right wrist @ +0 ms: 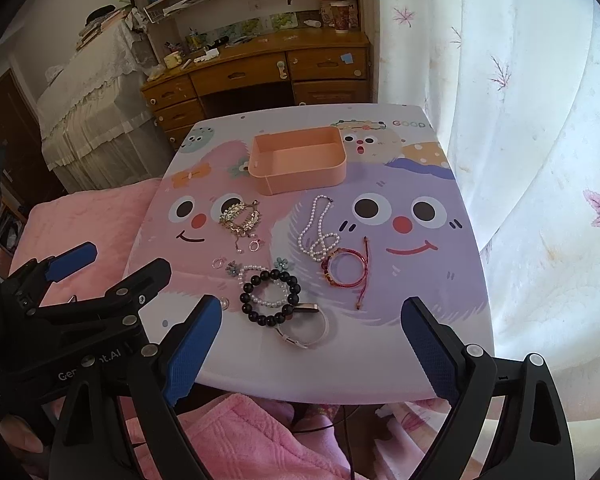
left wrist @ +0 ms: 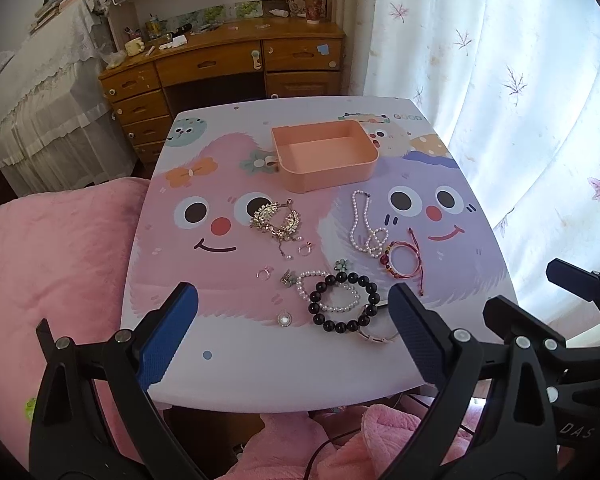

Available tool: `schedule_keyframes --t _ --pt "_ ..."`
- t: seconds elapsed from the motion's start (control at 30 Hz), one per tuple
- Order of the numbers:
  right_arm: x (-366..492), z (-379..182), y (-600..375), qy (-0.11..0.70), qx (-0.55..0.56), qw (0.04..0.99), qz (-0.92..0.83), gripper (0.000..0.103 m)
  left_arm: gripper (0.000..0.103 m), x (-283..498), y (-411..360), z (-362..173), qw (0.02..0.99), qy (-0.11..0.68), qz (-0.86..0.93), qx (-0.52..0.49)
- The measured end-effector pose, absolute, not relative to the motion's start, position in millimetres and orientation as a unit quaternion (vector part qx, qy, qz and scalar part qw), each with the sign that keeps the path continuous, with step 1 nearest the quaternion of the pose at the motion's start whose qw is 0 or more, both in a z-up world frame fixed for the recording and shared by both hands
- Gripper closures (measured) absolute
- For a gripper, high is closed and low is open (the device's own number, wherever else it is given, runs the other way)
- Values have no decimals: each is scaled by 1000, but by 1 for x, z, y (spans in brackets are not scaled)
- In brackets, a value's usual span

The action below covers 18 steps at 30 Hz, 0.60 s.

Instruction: Organize jewelry

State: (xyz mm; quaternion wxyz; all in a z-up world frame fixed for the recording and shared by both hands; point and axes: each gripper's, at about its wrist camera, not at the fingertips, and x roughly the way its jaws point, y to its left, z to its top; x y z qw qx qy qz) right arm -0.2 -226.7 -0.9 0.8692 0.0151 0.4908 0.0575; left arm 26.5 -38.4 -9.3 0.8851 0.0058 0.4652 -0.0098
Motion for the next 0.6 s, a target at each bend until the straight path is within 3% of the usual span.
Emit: schedule_keyframes --t 0.6 --pt "22 -7 -225 492 11 869 48 10 8 50 -45 -10 886 463 -9 17"
